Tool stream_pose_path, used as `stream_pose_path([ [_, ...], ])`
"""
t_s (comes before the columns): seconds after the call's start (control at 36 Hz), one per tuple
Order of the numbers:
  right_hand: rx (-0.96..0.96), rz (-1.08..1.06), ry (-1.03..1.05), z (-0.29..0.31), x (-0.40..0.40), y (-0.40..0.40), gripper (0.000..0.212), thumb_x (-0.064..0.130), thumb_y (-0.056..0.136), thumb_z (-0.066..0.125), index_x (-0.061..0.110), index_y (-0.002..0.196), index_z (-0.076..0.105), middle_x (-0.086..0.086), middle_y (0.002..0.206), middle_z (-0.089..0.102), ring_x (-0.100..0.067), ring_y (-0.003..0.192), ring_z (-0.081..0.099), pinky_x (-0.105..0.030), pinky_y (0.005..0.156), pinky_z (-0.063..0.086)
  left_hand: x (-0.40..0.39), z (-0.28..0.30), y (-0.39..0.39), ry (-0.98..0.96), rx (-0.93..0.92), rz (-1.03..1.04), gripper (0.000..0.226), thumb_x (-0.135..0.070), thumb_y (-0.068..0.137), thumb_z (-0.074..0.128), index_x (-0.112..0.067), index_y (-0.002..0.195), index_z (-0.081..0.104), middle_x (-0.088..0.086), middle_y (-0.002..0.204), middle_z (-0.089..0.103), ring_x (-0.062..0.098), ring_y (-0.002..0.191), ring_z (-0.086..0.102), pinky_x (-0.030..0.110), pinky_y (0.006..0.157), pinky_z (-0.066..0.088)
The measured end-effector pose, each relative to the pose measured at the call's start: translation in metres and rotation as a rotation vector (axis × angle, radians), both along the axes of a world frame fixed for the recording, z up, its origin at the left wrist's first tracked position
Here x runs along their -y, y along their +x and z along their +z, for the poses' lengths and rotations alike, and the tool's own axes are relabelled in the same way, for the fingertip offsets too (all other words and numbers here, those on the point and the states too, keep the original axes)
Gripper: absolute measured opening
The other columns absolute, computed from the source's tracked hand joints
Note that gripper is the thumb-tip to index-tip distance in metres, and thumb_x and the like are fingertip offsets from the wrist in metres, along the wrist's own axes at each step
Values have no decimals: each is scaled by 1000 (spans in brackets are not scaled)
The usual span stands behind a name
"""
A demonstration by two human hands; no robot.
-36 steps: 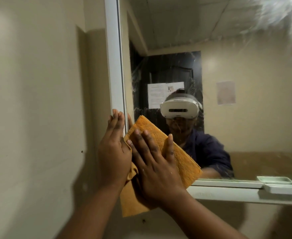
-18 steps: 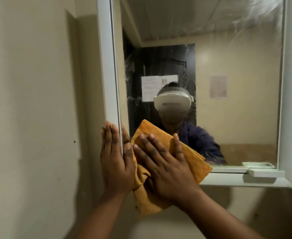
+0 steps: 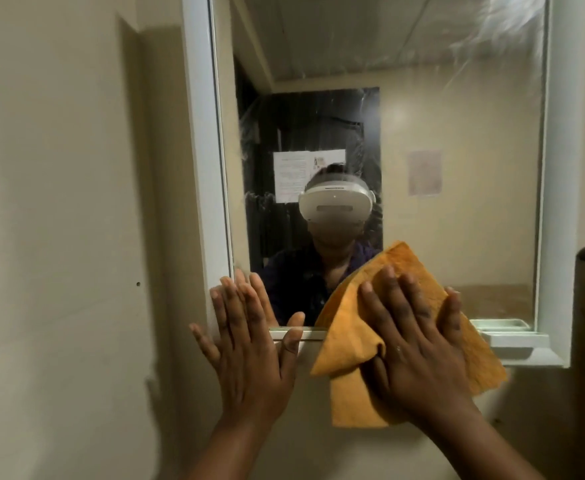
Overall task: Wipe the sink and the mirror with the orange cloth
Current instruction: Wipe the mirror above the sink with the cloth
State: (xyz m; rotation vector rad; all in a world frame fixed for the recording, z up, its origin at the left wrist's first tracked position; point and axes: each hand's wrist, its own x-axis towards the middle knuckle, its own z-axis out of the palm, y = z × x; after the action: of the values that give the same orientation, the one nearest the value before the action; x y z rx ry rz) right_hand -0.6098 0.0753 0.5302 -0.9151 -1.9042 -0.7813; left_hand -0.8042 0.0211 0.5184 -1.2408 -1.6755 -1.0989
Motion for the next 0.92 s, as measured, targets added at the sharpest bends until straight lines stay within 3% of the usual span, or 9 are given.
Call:
stream_pose_path([
  [0.11,-88,-27,-45,-7,-3,18,65,56,95,11,24,152,9,-2,160,0,-24,147,2,-56,114,3,-1,-1,5,-11,-32,13,75,-59,93,8,-10,149,-6,6,157,-14,23,146,-9,51,112,-11],
  [0.31,-127,-23,-62,-7,-2,19,64,54,95,11,24,152,6,-1,160,-3,-23,147,0,-47,115,1,-4,-1,15,-28,-105,-10,74,-58,93,10,-12,149,-5,7,158,-12,24,146,-9,55,112,-6],
  [0.5,-339,-22,-144,-5,1,9,76,44,87,33,25,152,-1,-1,159,-8,-18,146,-8,-32,116,-7,-5,0,16,-57,-166,-21,75,-60,93,10,-11,149,-3,8,158,-9,25,146,-6,58,111,-3],
  [0.75,-439,27,-175,-3,5,2,77,39,84,32,27,151,-5,4,158,-15,-18,146,-8,-34,115,-5,-5,-1,16,-49,-208,-64,72,-59,94,9,-13,149,-4,6,158,-10,22,146,-6,59,111,-2],
  [0.86,-424,4,-223,-9,11,5,77,41,85,31,26,151,-6,1,157,-12,-18,145,-10,-41,116,1,-5,-3,18,-53,-230,-78,73,-59,94,11,-13,149,-3,7,158,-8,23,146,-5,55,113,-6],
  [0.92,-410,-13,-250,-18,14,5,78,42,85,32,21,152,-2,-2,158,-9,-20,145,-7,-38,117,-1,-5,-3,20,-49,-236,-86,74,-59,93,11,-12,149,-2,8,158,-7,24,146,-5,53,114,-8],
])
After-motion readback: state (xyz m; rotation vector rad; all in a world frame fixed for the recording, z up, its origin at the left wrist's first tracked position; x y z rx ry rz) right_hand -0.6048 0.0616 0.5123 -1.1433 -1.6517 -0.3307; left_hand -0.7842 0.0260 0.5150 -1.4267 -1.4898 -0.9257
